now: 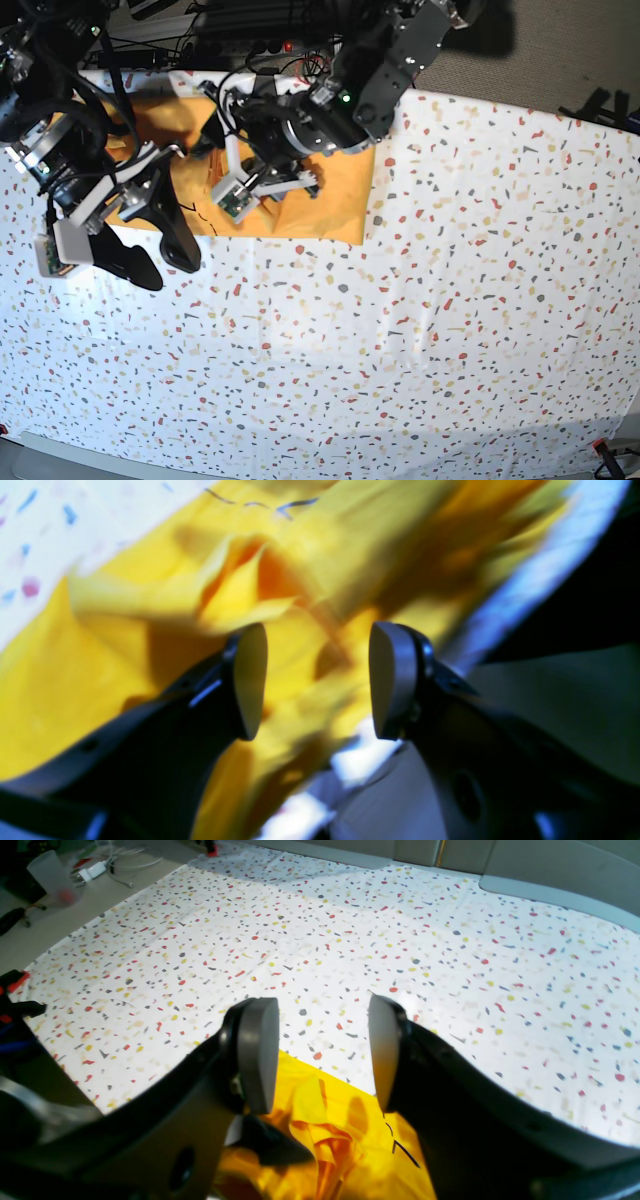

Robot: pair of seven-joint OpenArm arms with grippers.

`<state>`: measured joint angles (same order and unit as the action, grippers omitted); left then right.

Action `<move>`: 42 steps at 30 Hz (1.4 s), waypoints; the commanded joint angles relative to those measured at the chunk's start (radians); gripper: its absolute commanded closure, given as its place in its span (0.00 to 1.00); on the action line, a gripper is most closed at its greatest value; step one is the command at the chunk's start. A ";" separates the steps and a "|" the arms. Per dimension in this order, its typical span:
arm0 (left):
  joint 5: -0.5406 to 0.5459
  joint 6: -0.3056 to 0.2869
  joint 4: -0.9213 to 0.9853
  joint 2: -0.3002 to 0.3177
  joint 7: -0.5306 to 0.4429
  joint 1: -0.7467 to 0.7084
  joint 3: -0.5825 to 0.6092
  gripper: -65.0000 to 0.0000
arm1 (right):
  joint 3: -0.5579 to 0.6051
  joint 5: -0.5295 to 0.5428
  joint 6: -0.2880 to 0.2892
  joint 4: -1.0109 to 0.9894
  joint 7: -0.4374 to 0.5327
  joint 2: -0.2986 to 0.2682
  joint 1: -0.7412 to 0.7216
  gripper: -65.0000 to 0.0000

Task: Fold the T-shirt properly

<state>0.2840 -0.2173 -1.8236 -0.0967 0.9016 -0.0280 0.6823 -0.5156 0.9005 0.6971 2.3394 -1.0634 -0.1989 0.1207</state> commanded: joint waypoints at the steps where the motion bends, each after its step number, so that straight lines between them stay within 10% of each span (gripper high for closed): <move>1: 0.039 -0.043 -0.082 -0.022 -0.031 0.014 0.014 0.53 | -0.002 0.019 0.001 0.017 0.031 -0.009 -0.012 0.55; 7: -0.086 -0.073 -0.342 -0.005 0.008 0.008 0.045 0.53 | -0.002 0.016 0.001 0.017 0.031 -0.009 -0.026 0.55; 13: -0.353 0.070 -0.289 0.102 0.006 0.008 0.045 0.53 | -0.002 0.066 0.001 0.017 0.031 -0.009 -0.026 0.55; 19: -0.360 0.106 -0.121 0.138 -0.087 0.009 0.045 0.53 | -0.002 0.103 0.001 0.017 0.023 -0.008 -0.040 0.55; 31: -0.376 0.106 0.224 -0.054 -0.246 0.094 0.048 0.53 | -0.002 0.099 0.001 0.017 0.023 -0.008 -0.054 0.55; 42: -0.354 0.106 0.435 -0.054 -0.224 0.183 0.079 0.53 | -0.002 0.098 0.001 0.017 0.019 -0.008 -0.054 0.55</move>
<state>-0.0673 -0.1135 -1.3643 -0.1333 0.6979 0.1383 0.7601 -0.5156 0.9787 0.6975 2.3394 -1.0721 -0.1993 0.0757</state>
